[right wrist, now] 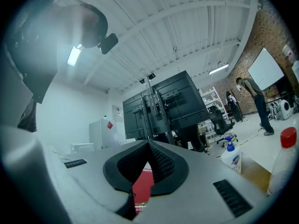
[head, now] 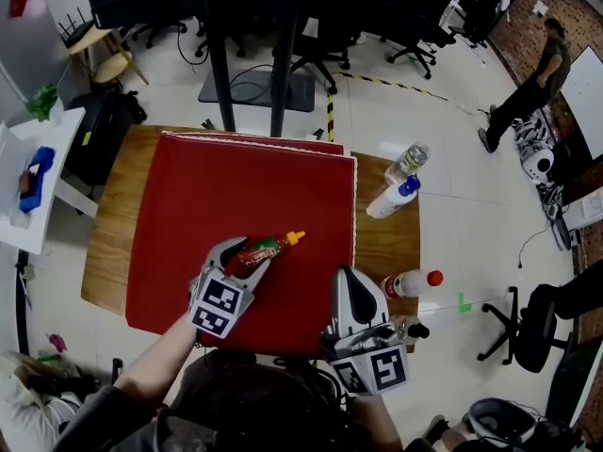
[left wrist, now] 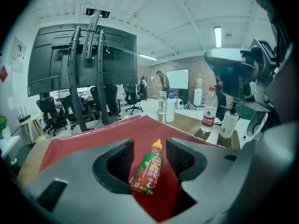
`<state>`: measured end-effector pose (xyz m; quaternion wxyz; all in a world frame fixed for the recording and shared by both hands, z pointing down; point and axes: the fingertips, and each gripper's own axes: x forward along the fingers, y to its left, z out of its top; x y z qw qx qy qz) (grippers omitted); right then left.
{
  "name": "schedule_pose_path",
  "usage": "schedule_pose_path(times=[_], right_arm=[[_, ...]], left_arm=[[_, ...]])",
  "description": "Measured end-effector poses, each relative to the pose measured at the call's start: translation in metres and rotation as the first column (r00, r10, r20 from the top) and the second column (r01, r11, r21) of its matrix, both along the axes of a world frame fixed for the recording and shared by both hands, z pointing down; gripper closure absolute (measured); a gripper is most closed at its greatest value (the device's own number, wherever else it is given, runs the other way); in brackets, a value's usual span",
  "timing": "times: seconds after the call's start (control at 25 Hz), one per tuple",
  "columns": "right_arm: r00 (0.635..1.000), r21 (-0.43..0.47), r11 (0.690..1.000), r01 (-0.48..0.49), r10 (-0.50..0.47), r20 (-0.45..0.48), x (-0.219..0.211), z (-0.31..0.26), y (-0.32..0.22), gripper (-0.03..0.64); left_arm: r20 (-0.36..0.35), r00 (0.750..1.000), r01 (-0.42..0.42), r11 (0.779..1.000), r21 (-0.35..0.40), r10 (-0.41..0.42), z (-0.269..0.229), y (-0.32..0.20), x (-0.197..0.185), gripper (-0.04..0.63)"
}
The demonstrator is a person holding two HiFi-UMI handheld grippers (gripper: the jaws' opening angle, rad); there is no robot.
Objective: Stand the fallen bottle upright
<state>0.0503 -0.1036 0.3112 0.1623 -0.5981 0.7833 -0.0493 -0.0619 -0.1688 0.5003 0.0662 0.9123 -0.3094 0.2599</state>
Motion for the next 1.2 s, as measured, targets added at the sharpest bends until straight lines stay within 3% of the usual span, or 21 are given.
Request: schedule_pose_path(times=[0.28,0.56,0.72,0.96,1.08,1.2], right_arm=[[1.000,-0.029,1.000,0.012,-0.012,-0.013,-0.004,0.015,-0.008,0.597],[1.000,-0.038,0.999,0.012,-0.012,-0.004,-0.006,0.020,-0.014,0.597],[0.999,-0.097,0.995,-0.009,0.004,-0.047,0.003,0.040,-0.016,0.597],[0.999,-0.127,0.992,-0.024,0.020,-0.032,0.009,0.054,-0.026,0.597],[0.999,-0.137,0.990,-0.026,0.022,-0.028,0.011,0.056,-0.030,0.597],[0.999,-0.126,0.992,-0.027,0.023,-0.034,0.016,0.057,-0.031,0.597]], left_arm=[[0.132,0.988,-0.068,0.996,-0.063,0.076,0.038,-0.007,0.001,0.269],[0.174,0.977,-0.106,0.989,-0.099,0.122,0.056,-0.018,0.008,0.259],[0.186,0.970,-0.132,0.981,-0.140,0.157,0.064,-0.019,0.015,0.259],[0.233,0.952,-0.160,0.971,-0.175,0.199,0.080,-0.022,0.026,0.258],[0.260,0.937,-0.184,0.961,-0.205,0.234,0.086,-0.024,0.031,0.256],[0.289,0.907,-0.234,0.937,-0.258,0.306,0.093,-0.020,0.037,0.225]])
